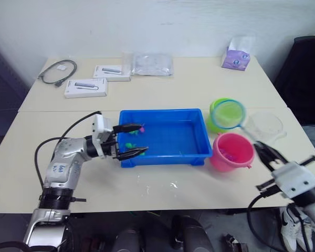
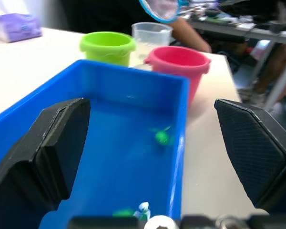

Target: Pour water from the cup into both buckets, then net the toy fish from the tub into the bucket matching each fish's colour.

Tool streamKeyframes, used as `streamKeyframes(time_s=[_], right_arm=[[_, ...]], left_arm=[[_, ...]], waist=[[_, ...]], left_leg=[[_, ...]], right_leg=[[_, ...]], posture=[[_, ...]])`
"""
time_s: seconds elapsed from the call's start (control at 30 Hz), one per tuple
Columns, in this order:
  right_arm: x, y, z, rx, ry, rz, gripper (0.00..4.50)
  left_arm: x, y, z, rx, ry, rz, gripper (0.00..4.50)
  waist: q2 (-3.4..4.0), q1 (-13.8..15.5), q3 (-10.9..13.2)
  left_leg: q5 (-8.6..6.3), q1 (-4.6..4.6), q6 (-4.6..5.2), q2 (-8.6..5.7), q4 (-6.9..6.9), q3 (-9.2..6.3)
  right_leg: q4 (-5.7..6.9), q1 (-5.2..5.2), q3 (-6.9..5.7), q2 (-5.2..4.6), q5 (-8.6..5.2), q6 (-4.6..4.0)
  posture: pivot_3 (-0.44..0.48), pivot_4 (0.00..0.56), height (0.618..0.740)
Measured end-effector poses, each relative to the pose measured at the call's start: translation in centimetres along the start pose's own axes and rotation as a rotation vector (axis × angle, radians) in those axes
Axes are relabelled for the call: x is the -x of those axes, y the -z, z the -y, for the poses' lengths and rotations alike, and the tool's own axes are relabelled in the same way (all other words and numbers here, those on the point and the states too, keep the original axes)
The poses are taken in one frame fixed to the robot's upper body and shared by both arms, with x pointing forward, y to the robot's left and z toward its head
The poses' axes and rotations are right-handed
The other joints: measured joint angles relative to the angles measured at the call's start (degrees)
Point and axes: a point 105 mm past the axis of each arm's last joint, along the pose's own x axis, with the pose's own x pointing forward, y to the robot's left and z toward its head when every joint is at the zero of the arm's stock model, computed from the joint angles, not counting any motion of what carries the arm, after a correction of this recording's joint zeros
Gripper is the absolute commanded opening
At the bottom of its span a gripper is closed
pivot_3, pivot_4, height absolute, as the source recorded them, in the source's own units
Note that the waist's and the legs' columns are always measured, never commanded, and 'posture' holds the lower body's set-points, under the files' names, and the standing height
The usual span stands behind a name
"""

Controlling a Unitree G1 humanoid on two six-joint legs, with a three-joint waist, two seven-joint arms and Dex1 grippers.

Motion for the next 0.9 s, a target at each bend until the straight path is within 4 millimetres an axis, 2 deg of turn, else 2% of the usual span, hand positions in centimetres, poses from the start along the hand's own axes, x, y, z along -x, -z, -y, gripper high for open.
streamKeyframes(time_s=[0.13, 0.2, 0.27, 0.33, 0.4, 0.47, 0.57, 0.67, 0.9], right_arm=[[-3.0, -0.7, -2.0, -0.186, -0.130, 0.035, 0.00], [-5.0, -0.9, -2.6, -0.240, -0.186, 0.026, 0.00], [-6.3, -1.2, -2.5, -0.257, -0.214, 0.007, 0.00], [-7.5, -0.7, -2.5, -0.263, -0.226, -0.059, 0.00], [-8.9, 0.2, -1.8, -0.277, -0.200, -0.154, 0.00], [-9.7, 0.7, -1.7, -0.313, -0.220, -0.224, 0.00], [-9.9, 0.5, -3.2, -0.375, -0.356, -0.289, 0.00], [-9.8, 1.2, -3.7, -0.382, -0.430, -0.379, 0.00], [-12.1, 1.4, -3.6, -0.384, -0.461, -0.456, 0.00]], left_arm=[[3.7, 0.2, -1.1, -0.013, -0.112, -0.065, 4.49], [6.8, 0.6, -1.7, -0.004, -0.179, -0.133, 4.49], [9.5, 0.4, -2.3, 0.003, -0.246, -0.182, 4.49], [11.2, 0.2, -2.2, 0.003, -0.284, -0.207, 4.49], [12.1, 0.4, -1.9, 0.012, -0.302, -0.212, 4.49], [12.3, 0.5, -1.8, 0.020, -0.309, -0.211, 4.49], [12.2, 0.6, -1.5, 0.050, -0.307, -0.208, 4.49], [11.0, 0.2, -0.8, 0.043, -0.284, -0.201, 4.49], [8.0, -0.3, 0.6, 0.027, -0.239, -0.179, 4.49]], waist=[[-0.06, 0.12, 0.00], [-0.06, -0.05, 0.00], [-0.06, -0.09, 0.01], [-0.06, 0.24, 0.01], [-0.05, 0.38, 0.01], [-0.06, 0.46, 0.01], [-0.05, 0.31, 0.01], [-0.05, 0.17, 0.01], [-0.06, -0.12, 0.01]], left_leg=[[-0.07, -0.06, 0.05, -0.01, 0.02, 0.01], [-0.08, -0.11, 0.04, -0.01, 0.04, 0.02], [-0.10, -0.21, 0.04, 0.00, 0.03, 0.02], [-0.15, -0.27, 0.00, 0.03, 0.01, -0.07], [-0.16, -0.69, 0.04, -0.03, 0.21, -0.19], [-0.14, -1.04, 0.09, -0.09, 0.30, -0.25], [-0.15, -1.14, 0.08, -0.06, 0.21, -0.28], [-0.16, -1.27, 0.11, -0.09, 0.23, -0.26], [-0.11, -1.28, 0.14, -0.09, 0.26, -0.17]], right_leg=[[-0.03, -0.05, -0.10, -0.11, 0.01, -0.02], [-0.05, -0.10, -0.15, -0.15, 0.01, -0.03], [-0.07, -0.20, -0.21, -0.17, 0.02, -0.08], [-0.13, -0.19, -0.34, -0.20, 0.00, -0.11], [-0.12, -0.48, -0.45, -0.30, 0.01, -0.09], [-0.12, -0.78, -0.52, -0.35, 0.06, -0.03], [-0.08, -0.82, -0.64, -0.28, 0.06, -0.03], [-0.08, -0.87, -0.69, -0.26, 0.10, 0.03], [-0.02, -0.94, -0.60, -0.22, 0.15, 0.11]], posture=[[0.000, 0.150, 0.740], [0.000, 0.150, 0.740], [0.000, 0.150, 0.740], [0.000, 0.150, 0.740], [0.000, 0.150, 0.740], [0.000, 0.150, 0.740], [0.000, 0.150, 0.740], [0.000, 0.150, 0.740], [0.000, 0.150, 0.740]])
